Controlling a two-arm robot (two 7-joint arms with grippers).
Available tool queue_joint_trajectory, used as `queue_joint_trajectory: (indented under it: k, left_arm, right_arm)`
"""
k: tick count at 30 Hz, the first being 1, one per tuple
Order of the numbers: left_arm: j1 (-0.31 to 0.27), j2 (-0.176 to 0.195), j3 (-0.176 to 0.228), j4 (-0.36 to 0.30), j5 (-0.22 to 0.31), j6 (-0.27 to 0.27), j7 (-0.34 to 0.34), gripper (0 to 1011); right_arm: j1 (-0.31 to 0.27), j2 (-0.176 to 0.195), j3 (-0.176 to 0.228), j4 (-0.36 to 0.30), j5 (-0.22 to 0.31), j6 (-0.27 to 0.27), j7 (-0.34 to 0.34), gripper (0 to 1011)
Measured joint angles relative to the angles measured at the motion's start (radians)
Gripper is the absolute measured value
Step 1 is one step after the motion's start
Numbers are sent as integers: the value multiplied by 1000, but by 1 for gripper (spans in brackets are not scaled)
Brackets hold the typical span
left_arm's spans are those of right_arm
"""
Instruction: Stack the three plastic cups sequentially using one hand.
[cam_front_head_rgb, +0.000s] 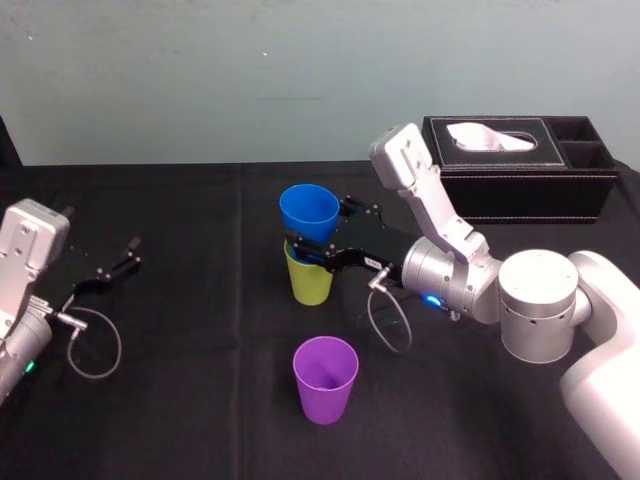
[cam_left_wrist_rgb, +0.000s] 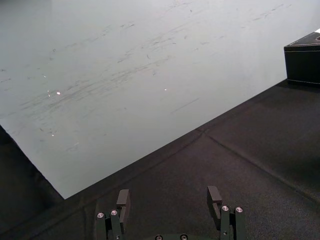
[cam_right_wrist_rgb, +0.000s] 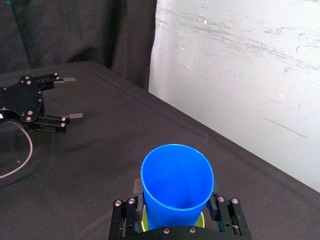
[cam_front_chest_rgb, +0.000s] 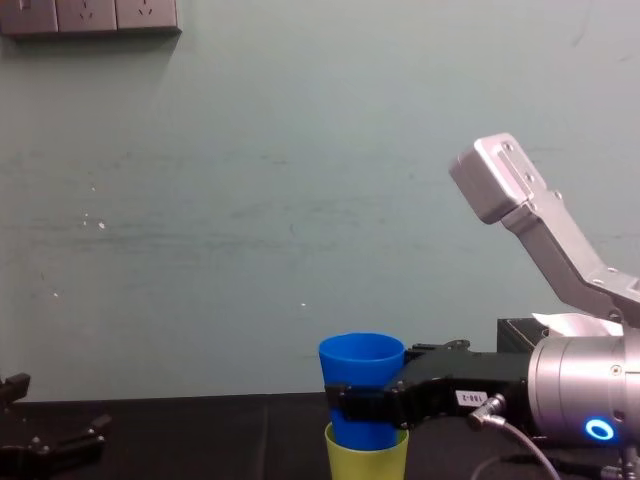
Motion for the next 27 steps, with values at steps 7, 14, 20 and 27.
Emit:
queue_joint_trajectory:
  k: [7, 14, 20, 27]
  left_arm:
    - [0, 0, 0, 0, 0, 0, 0, 1010]
    - [0, 0, 0, 0, 0, 0, 0, 1010]
    - [0, 0, 0, 0, 0, 0, 0, 1010]
    - [0, 0, 0, 0, 0, 0, 0, 1010]
  right_arm:
    - [-3, 0, -1, 7, -2, 1, -2, 729]
    - [-4, 1, 0, 8, -4, 2, -4, 729]
    - [-4, 1, 0, 8, -4, 3, -4, 757]
    - [-4, 1, 0, 8, -4, 3, -4, 916]
